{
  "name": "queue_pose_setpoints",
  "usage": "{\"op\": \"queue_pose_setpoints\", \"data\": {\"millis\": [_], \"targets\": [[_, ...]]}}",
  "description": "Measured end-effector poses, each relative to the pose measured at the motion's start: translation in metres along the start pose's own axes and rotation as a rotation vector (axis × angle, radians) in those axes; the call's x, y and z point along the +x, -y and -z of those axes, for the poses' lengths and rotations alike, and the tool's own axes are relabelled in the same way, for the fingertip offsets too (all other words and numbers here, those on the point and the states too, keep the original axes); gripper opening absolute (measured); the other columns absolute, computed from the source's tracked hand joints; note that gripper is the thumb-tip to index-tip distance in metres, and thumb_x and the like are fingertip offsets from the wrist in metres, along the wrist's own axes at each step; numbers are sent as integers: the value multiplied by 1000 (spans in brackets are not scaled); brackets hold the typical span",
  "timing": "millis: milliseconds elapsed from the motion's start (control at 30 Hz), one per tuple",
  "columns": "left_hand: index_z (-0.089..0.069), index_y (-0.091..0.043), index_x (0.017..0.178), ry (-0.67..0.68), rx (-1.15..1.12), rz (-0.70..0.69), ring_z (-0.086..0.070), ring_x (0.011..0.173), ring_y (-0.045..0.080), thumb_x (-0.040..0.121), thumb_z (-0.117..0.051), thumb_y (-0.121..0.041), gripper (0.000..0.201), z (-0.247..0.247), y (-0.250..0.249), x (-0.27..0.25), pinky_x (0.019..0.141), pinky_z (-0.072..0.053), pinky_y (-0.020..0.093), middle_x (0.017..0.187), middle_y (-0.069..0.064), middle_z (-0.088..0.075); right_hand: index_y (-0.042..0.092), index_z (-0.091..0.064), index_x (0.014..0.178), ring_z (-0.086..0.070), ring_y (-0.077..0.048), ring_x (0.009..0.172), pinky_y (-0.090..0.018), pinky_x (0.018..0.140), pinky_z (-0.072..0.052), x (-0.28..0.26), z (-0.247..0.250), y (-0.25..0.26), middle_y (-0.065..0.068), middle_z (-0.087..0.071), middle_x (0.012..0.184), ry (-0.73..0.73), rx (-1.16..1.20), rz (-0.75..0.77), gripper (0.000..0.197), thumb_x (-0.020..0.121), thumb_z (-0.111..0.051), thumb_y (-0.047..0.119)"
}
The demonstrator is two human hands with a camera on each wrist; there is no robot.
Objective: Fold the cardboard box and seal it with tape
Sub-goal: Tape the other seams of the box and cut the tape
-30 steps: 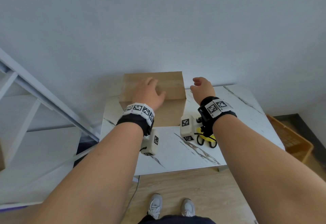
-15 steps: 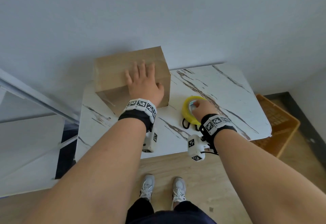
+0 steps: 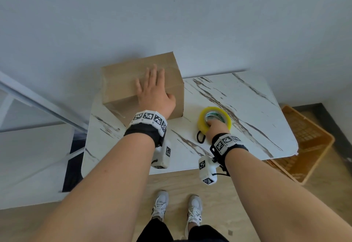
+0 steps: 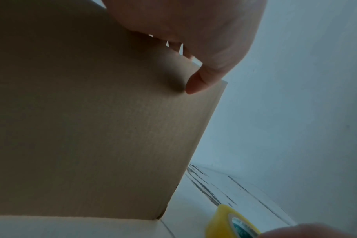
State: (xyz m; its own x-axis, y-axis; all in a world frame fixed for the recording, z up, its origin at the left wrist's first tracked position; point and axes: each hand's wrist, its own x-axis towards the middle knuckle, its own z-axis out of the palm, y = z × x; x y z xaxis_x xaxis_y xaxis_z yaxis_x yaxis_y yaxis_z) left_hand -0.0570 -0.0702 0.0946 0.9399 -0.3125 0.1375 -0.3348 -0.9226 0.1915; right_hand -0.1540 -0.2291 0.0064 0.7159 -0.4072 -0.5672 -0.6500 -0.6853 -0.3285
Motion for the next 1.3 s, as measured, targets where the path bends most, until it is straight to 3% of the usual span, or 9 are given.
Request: {"op": "queue_pose_setpoints", "data": {"millis": [100, 167, 233, 367, 467, 700, 800, 967, 1300], "targets": [[-13, -19, 151, 29, -89, -5, -4, 148, 17, 83, -48, -18, 77, 12, -6, -2, 121, -3, 45, 160, -1, -10, 13, -55, 131, -58, -28, 95, -29, 68, -44, -5, 11, -3, -10, -63, 115, -44, 126, 0, 46, 89, -42, -2], [-22, -17, 149, 19, -210, 10, -14, 147, 20, 85, -48, -13, 69, 21, -17, -4, 120, -14, 41, 158, 0, -20, 10, -63, 107, -53, -27, 85, -24, 59, -38, -10, 23, -3, -8, -59, 92, -88, 198, 13, 30, 89, -41, -2], [-36, -16, 143, -5, -317, -8, -32, 139, 22, 85, -48, -9, 59, 31, -31, -4, 114, -29, 36, 149, 3, -37, 14, -58, 93, -52, -27, 85, -25, 62, -37, -18, 40, -3, -6, -52, 84, -127, 281, 3, 23, 90, -41, -2], [-43, -20, 139, 88, -402, -63, -50, 121, 24, 88, -47, -8, 52, 48, -57, 3, 102, -42, 35, 134, 5, -52, 12, -64, 95, -50, -26, 80, -26, 66, -38, -31, 70, -5, -11, -57, 82, -195, 516, 30, 28, 87, -42, -3], [-45, -21, 137, 208, -448, -109, -49, 125, 23, 89, -49, -12, 49, 51, -70, 8, 106, -40, 36, 139, 2, -49, 9, -67, 115, -53, -23, 85, -26, 74, -39, -46, 92, -4, -9, -62, 96, -219, 640, 98, 39, 86, -44, -4], [-36, -22, 145, 363, -492, -134, -32, 139, 18, 90, -56, -26, 59, 59, -97, 13, 112, -28, 30, 153, 0, -31, 10, -66, 119, -58, -18, 94, -20, 75, -44, -86, 134, 3, -7, -65, 103, -203, 798, 271, 38, 88, -50, -4], [-30, -23, 148, 406, -524, -119, -28, 142, 17, 86, -60, -24, 69, 63, -102, 16, 111, -28, 29, 156, -2, -26, 9, -65, 120, -60, -22, 100, -27, 87, -43, -90, 140, 5, -7, -65, 103, -186, 802, 311, 40, 86, -51, -7], [-45, -26, 139, 329, -494, -114, -43, 132, 16, 78, -66, -25, 64, 62, -98, 19, 105, -39, 30, 146, -3, -43, 12, -65, 121, -62, -28, 108, -42, 99, -47, -85, 137, 8, -12, -68, 112, -168, 743, 316, 49, 81, -50, -11], [-66, -20, 112, 250, -682, -54, -61, 107, 17, 87, -57, -13, 27, 60, -93, 22, 98, -48, 36, 120, -2, -64, 11, -59, 131, -60, -25, 111, -33, 94, -47, -84, 132, 12, -9, -66, 119, -178, 712, 296, 52, 82, -52, -8]]}}
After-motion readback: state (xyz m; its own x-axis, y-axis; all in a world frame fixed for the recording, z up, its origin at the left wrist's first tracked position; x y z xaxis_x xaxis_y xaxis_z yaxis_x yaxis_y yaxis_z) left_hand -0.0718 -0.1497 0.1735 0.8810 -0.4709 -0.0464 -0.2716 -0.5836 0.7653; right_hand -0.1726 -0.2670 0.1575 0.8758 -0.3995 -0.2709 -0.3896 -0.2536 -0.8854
